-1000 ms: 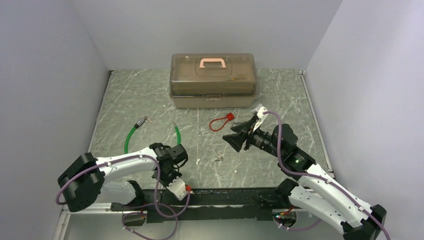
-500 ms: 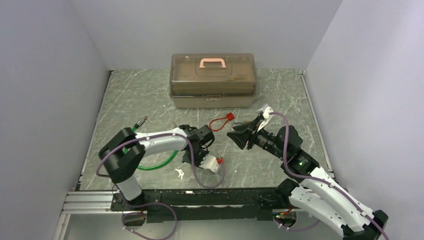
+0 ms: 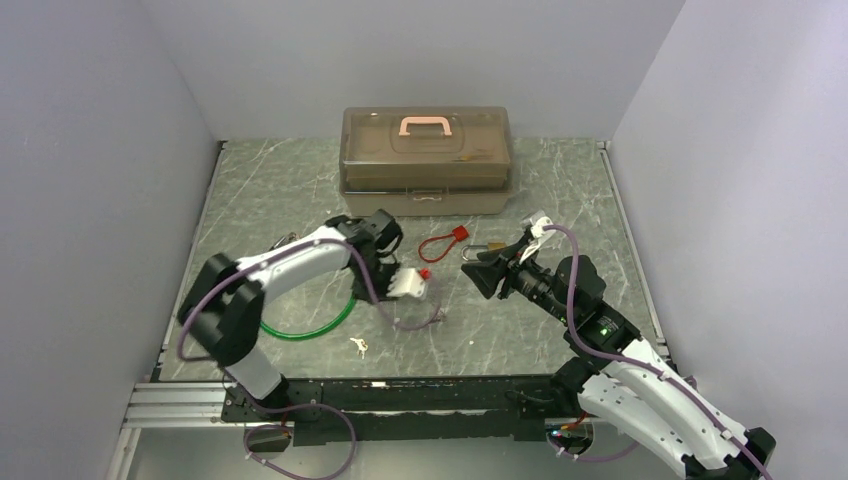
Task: Unlock with the key
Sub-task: Pick up the key from the center of the board.
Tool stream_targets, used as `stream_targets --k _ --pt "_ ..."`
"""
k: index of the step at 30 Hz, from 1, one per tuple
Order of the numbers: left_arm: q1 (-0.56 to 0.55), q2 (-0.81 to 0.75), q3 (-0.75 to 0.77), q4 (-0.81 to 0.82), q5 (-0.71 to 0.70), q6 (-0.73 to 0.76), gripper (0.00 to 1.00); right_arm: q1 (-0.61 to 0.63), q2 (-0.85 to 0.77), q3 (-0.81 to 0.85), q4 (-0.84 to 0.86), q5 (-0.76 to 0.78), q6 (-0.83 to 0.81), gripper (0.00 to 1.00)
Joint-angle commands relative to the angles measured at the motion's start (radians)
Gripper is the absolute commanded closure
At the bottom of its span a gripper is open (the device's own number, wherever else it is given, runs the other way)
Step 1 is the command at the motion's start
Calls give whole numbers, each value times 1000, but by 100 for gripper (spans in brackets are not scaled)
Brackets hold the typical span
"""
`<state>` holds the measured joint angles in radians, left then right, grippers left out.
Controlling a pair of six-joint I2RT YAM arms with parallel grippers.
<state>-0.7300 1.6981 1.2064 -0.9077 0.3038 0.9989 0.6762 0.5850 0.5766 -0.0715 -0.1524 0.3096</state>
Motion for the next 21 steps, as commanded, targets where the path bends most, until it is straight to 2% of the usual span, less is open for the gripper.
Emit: stream_targets --k 1,4,7,17,21 --pt "-23 -206 -178 -135 76 147 70 -10 -1 -6 49 16 24 47" --pt "-87 -271 -291 -92 65 187 64 -14 9 -10 64 6 36 45" --pt "-111 -268 -332 -54 58 203 59 -17 13 -3 64 -1 40 44" --pt "-157 -213 -367 67 29 228 59 -20 2 11 45 -7 37 44" --pt "-186 -192 -368 50 39 243 61 -20 0 17 38 -4 35 44"
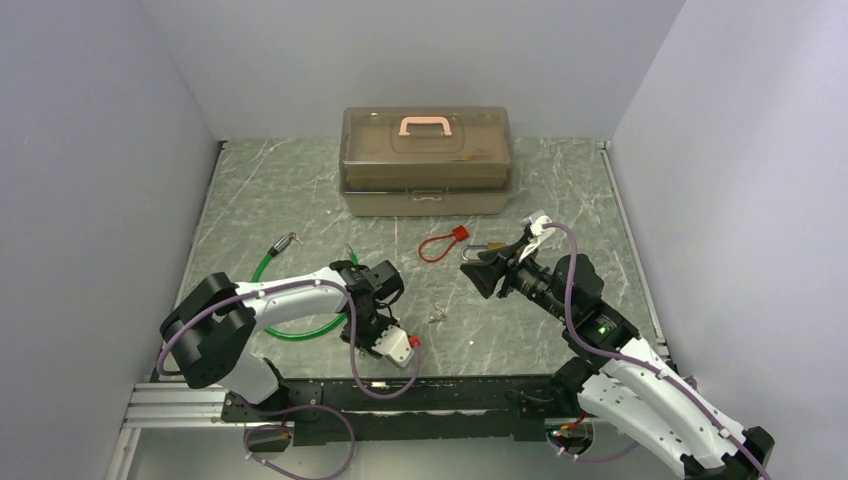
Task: Unlock with the key
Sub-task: Pick up the key from the center of the board.
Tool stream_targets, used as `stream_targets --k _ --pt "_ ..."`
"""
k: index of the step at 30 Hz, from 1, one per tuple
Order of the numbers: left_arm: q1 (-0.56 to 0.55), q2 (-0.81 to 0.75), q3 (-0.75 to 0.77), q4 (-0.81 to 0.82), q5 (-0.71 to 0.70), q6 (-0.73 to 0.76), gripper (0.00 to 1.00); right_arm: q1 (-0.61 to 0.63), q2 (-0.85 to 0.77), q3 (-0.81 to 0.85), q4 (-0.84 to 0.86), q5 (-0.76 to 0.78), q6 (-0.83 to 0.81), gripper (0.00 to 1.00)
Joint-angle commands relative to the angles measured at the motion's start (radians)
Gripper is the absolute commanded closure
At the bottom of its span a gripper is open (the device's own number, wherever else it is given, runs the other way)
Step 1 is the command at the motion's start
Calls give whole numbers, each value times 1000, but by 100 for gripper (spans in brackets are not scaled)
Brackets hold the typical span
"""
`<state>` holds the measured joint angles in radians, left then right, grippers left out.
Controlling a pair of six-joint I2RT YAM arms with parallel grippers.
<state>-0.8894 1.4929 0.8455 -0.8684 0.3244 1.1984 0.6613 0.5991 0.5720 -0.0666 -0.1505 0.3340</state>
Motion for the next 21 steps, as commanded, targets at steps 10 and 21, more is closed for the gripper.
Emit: stream_targets --k 10,21 --pt "-76 -9 -136 62 -77 118 77 -13 -29 34 7 -1 -3 44" --pt "-73 -36 -32 9 -76 49 100 -15 -19 70 -1 -15 8 49"
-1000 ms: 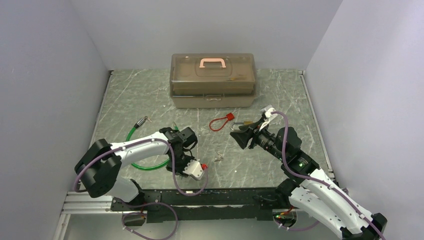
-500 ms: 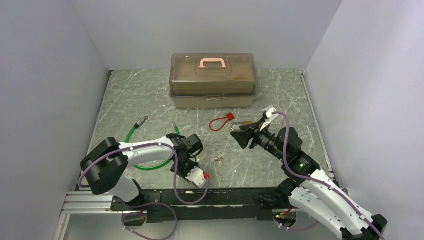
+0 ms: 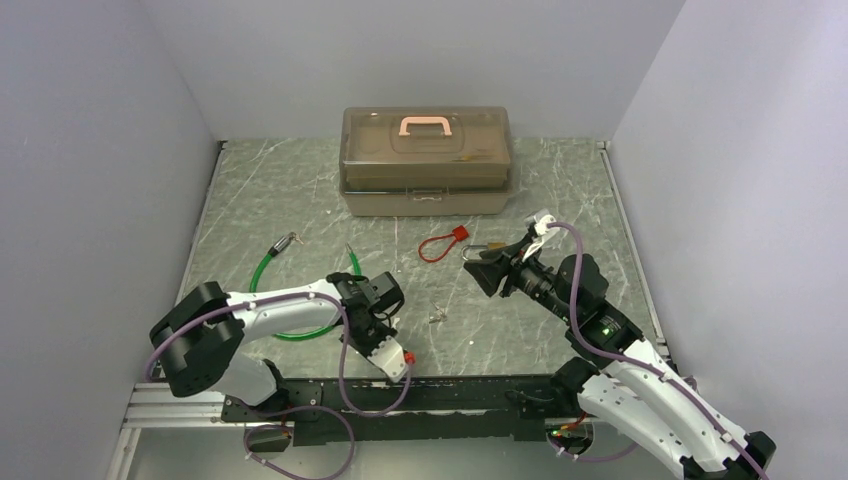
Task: Unlock with the key
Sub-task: Pick up the key from the center of the board.
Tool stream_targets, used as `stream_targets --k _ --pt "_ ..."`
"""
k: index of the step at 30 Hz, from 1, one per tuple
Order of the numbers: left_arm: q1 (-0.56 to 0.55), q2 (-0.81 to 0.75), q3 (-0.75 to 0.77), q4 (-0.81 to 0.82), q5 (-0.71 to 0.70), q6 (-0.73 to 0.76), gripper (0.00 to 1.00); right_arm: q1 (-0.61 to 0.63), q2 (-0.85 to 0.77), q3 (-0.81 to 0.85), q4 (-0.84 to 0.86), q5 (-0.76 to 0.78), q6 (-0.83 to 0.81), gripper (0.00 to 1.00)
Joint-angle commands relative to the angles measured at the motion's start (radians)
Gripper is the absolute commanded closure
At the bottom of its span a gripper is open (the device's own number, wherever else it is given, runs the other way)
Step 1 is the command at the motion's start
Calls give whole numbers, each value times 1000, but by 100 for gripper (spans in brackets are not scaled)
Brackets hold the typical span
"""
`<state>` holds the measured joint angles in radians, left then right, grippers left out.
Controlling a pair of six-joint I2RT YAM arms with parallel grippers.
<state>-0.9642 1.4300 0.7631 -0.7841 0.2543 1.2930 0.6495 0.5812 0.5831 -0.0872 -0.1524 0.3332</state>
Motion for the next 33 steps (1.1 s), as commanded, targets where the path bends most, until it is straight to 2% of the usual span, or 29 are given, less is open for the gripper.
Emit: stream_targets --k 1,7,13,16,20,26,29,33 --pt "6 22 86 -99 2 -61 100 -4 2 65 19 -15 9 50" --pt "82 1 303 -203 120 -194 100 -5 11 86 13 -21 11 55" --pt "97 -41 253 -205 126 -211 100 -3 11 82 8 -26 22 59" --pt "97 -61 283 -205 148 -238 100 -4 12 82 4 -26 22 60" --pt "102 -96 434 -262 196 -265 100 -4 26 85 9 -36 22 60" --pt "123 -93 826 -357 310 -364 100 -3 60 103 61 -140 18 58" --pt "159 -105 935 -279 374 -489 100 -3 53 109 115 -187 7 54" --pt "204 -130 996 -143 413 -668 100 -4 31 116 204 -238 -18 45"
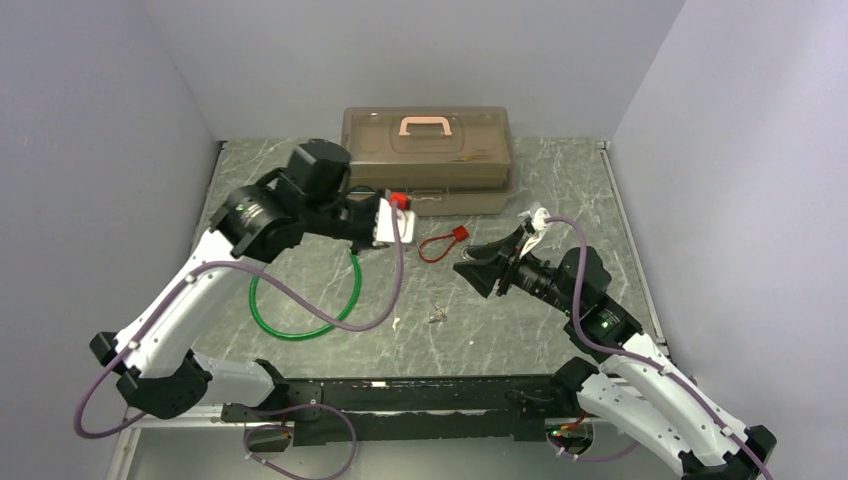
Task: Unlock with the key
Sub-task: Pick up the key from the center of the board.
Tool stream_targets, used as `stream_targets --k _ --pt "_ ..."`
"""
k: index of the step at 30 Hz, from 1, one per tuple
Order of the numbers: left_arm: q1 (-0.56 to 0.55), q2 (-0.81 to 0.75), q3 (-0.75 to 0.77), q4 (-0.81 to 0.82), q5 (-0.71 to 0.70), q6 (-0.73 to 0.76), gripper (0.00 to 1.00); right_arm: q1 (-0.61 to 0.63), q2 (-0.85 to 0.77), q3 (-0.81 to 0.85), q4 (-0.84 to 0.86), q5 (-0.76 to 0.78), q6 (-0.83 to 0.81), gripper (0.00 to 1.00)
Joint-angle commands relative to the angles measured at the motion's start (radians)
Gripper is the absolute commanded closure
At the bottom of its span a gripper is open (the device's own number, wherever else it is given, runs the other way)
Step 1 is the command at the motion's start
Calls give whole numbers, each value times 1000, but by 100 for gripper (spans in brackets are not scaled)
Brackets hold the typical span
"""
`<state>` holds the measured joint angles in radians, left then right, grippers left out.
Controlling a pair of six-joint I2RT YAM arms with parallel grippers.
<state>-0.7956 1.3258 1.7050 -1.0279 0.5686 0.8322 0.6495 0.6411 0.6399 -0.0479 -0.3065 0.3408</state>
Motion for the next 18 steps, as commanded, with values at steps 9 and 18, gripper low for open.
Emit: stream_targets --k 9,18 --pt "162 -6 82 351 285 -697 100 -4 24 129 418 -180 -52 41" --pt "195 -11 17 442 288 -888 100 -3 149 225 500 -194 -109 42"
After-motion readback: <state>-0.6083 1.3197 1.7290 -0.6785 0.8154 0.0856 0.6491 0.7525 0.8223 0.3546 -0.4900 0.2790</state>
